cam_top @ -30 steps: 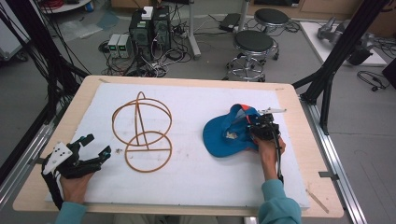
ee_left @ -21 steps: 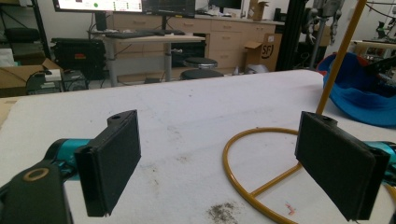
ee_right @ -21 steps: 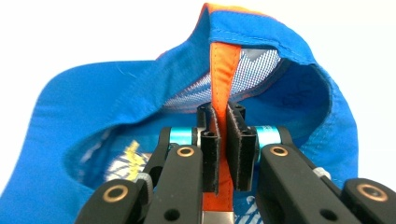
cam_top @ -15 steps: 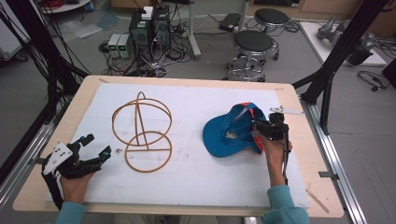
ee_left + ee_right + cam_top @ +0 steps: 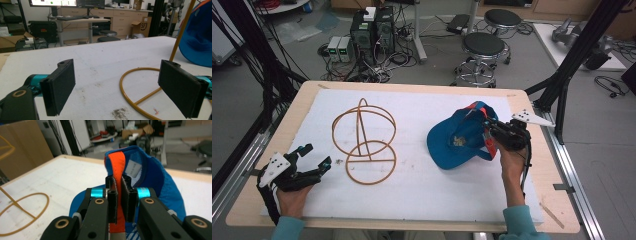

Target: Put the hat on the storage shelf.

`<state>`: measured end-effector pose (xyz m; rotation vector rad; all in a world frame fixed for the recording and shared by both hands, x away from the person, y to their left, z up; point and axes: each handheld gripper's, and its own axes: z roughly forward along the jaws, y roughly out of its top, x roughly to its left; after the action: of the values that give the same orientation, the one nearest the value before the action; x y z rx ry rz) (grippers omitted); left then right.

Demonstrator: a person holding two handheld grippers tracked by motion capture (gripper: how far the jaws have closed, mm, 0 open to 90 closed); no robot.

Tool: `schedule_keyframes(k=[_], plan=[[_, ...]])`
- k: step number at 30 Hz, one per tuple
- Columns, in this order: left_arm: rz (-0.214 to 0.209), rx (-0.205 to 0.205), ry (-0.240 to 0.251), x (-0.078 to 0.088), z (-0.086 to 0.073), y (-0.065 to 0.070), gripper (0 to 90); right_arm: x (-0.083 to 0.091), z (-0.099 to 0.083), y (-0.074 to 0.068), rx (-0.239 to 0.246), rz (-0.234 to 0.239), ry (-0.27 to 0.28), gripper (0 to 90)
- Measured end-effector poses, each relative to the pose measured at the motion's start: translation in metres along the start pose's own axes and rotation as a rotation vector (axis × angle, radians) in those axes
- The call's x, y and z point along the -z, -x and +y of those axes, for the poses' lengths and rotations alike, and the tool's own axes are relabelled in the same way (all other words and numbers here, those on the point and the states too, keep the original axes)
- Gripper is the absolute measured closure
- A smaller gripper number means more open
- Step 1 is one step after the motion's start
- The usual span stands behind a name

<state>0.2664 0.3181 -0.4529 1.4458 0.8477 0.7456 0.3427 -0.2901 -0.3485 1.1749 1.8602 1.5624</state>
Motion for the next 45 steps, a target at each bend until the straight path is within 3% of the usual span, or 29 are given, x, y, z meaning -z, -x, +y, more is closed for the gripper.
schedule_keyframes(k=[1, 2, 4, 6, 9, 17, 27, 34, 37, 45], plan=[[-0.001, 0.0, 0.0, 0.0, 0.0, 0.0, 14.7, 0.002, 0.001, -0.002, 0.011, 0.007, 0.02, 85.0], [-0.001, 0.001, 0.001, 0.0, 0.0, 0.0, 14.6, 0.006, 0.003, -0.004, 0.026, 0.037, 0.092, 84.9], [-0.001, 0.001, 0.0, 0.0, 0.0, 0.0, 14.6, 0.008, 0.004, -0.005, 0.028, 0.043, 0.11, 85.0], [-0.001, 0.001, -0.001, 0.0, 0.0, 0.0, 14.7, 0.011, 0.006, -0.009, 0.05, 0.058, 0.175, 85.0], [-0.002, 0.001, -0.001, 0.0, 0.0, 0.0, 14.7, 0.011, 0.007, -0.01, 0.047, 0.069, 0.197, 85.0], [-0.002, 0.003, -0.003, 0.0, 0.0, -0.001, 14.7, 0.015, 0.01, -0.01, 0.042, 0.05, 0.221, 85.0], [-0.001, 0.001, -0.003, 0.0, 0.0, 0.0, 14.7, 0.031, 0.032, -0.015, 0.059, -0.006, 0.255, 85.0], [-0.003, -0.004, -0.007, 0.0, 0.0, 0.0, 14.7, 0.038, 0.046, -0.025, 0.108, -0.107, 0.264, 85.1], [-0.004, -0.004, -0.009, 0.0, 0.0, 0.0, 14.7, 0.036, 0.045, -0.025, 0.114, -0.101, 0.252, 85.0], [-0.003, -0.004, -0.008, 0.0, 0.0, 0.0, 14.7, 0.028, 0.037, -0.033, 0.071, -0.024, 0.241, 85.0]])
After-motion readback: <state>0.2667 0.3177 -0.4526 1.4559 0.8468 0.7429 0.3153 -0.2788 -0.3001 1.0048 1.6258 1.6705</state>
